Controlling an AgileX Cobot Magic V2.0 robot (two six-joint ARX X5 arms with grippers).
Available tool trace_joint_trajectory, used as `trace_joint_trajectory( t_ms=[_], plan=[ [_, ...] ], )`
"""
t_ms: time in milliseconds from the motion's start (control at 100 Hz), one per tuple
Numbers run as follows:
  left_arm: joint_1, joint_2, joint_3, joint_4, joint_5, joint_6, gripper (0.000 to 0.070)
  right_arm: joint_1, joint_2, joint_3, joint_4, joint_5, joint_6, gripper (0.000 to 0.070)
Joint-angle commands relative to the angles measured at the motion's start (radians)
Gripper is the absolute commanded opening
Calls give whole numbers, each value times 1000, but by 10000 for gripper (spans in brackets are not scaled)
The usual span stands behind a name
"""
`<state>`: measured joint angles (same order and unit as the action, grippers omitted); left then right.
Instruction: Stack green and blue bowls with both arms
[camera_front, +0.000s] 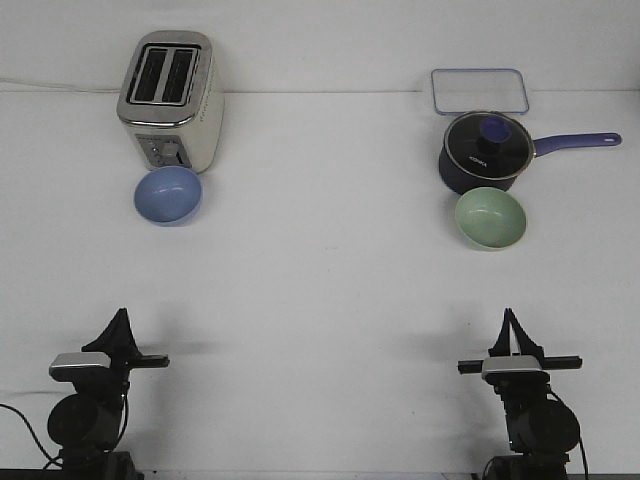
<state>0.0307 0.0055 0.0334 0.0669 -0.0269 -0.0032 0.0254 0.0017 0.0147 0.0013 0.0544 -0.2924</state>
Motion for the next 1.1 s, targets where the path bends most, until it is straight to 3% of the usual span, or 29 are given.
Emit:
trace_joint_trajectory(
  t_ms=[0, 210, 460, 630, 780, 940, 1090],
  plan=[
    [3, -1, -19, 10, -3, -8, 12, 2, -1, -2, 12, -2, -11, 0],
    [3, -1, -19, 10, -3, -8, 12, 2, -1, -2, 14, -3, 5, 0],
    [3, -1, -19, 10, -3, -8, 12, 2, -1, -2, 26, -4, 298, 0],
    [3, -1, -19, 10, -3, -8, 12, 2, -1, -2, 5, -4, 418, 0],
    [3, -1, -19, 10, -3, -8, 12, 2, -1, 17, 4, 0, 589, 0],
    [3, -1, -19, 10, -3, -8, 12, 1, 6, 133, -53, 31, 607, 0],
    [3, -1, -19, 10, -3, -8, 12, 0, 117, 336, -214, 106, 603, 0]
  ],
)
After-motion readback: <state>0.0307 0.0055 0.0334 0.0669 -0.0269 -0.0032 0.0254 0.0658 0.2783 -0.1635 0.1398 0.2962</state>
